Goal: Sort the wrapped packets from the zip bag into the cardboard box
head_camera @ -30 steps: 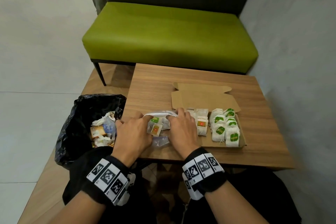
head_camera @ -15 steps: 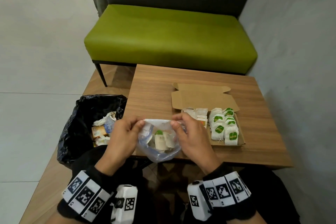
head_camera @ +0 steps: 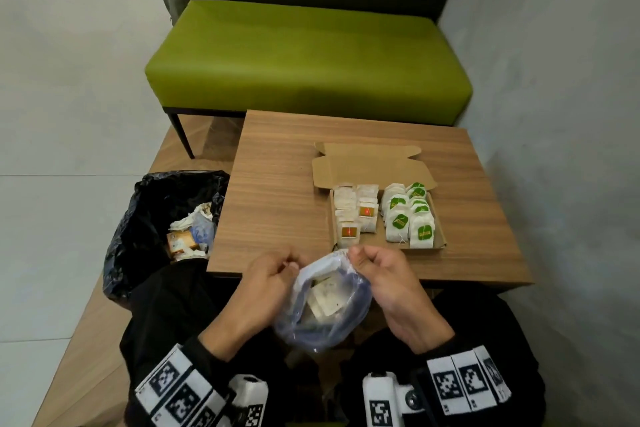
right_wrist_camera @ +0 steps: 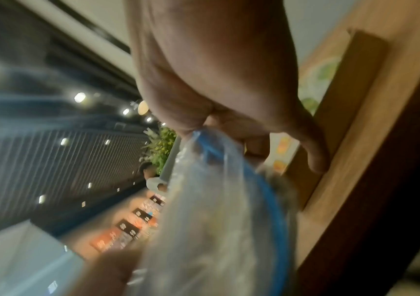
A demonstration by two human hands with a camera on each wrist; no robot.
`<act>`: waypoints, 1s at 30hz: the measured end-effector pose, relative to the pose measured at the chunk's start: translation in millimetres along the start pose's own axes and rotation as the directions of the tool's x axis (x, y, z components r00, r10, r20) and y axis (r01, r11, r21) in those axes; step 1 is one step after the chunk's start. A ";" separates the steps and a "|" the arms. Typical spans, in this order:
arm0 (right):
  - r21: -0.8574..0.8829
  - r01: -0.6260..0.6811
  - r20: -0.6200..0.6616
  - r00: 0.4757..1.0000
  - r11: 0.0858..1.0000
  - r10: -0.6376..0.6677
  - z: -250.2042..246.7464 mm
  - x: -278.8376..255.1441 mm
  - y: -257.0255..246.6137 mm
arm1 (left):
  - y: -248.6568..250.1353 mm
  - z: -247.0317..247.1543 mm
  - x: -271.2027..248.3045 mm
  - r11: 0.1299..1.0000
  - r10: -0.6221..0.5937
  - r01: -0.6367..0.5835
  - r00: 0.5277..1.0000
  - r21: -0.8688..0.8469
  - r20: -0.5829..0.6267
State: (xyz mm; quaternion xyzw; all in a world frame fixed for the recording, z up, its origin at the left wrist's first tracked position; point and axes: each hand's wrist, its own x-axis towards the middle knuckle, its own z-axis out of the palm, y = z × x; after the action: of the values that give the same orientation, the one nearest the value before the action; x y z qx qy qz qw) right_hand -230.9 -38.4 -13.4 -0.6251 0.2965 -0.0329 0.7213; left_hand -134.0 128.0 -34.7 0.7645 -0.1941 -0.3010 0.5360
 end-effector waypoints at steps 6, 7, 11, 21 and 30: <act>0.040 0.060 0.069 0.996 0.997 -0.062 0.6 -3.7 -5.9 | 33.3 9.0 -7.1 0.811 0.387 -0.391 0.916 0.434 0.104; 0.024 0.096 0.034 0.995 0.995 -0.097 1.6 -3.6 -7.4 | 34.8 9.2 -7.2 0.811 0.382 -0.373 0.921 0.451 0.075; -0.269 0.310 -0.095 0.933 0.912 -0.346 -3.7 -12.0 -12.3 | 38.7 14.1 -12.2 0.838 0.339 -0.246 0.934 0.487 -0.111; -0.536 0.247 -0.009 0.955 0.807 -0.298 -22.2 -34.6 -12.6 | 53.0 23.5 -18.2 0.977 0.182 -0.169 0.978 0.129 -0.104; -0.247 0.084 -0.037 0.995 0.965 -0.096 -27.4 -35.4 -7.5 | 43.0 36.5 -28.7 0.799 0.370 -0.396 0.917 0.453 0.150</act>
State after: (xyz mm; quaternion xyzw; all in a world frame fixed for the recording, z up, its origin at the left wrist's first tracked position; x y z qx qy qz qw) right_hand -270.5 -49.4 6.0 -0.7211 0.2872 -0.0440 0.6290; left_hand -178.6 105.0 3.9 0.8085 -0.4265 -0.1500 0.3766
